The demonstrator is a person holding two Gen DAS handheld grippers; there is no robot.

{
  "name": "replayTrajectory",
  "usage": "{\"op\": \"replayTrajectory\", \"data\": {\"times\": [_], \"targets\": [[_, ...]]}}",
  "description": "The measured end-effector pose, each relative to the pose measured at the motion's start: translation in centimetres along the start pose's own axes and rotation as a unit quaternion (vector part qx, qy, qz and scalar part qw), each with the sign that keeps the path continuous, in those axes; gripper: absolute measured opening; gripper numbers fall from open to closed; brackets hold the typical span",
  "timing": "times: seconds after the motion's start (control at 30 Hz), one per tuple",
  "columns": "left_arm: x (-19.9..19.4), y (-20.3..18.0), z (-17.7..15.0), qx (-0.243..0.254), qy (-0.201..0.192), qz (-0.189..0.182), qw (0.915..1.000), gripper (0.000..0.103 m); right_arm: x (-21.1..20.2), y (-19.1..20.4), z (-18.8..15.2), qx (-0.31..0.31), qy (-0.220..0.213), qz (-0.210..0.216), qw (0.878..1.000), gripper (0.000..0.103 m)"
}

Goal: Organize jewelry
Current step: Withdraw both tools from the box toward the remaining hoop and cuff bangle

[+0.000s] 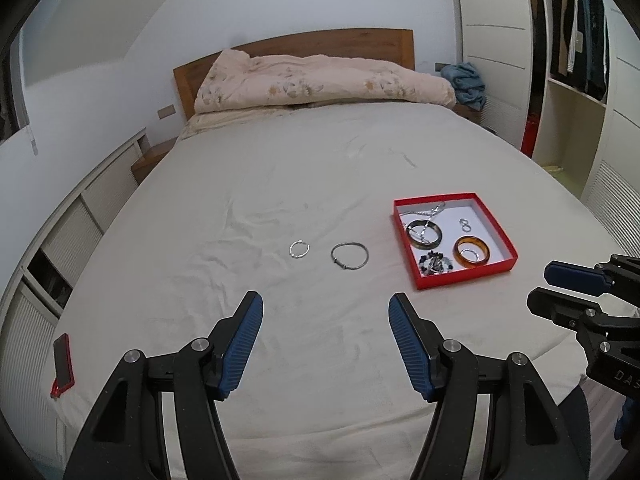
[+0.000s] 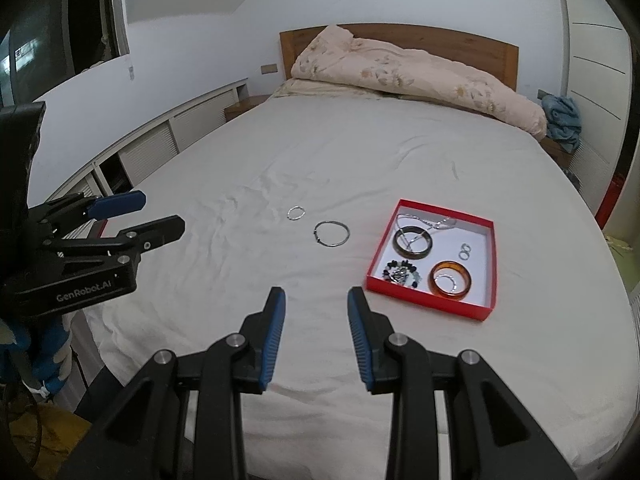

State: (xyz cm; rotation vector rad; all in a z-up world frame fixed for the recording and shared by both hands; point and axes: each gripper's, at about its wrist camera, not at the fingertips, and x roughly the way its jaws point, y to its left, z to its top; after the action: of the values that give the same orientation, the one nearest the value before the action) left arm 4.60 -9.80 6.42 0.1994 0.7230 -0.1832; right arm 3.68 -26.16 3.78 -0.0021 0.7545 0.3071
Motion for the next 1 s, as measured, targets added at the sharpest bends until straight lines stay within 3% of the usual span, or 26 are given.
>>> {"op": "replayTrajectory", "data": {"times": [1.0], "targets": [[10.0,5.7,-1.0,-0.041,0.083,0.028,0.9953,0.065,11.2,1.6,2.7,-0.021,0.064,0.057,0.996,0.031]]}}
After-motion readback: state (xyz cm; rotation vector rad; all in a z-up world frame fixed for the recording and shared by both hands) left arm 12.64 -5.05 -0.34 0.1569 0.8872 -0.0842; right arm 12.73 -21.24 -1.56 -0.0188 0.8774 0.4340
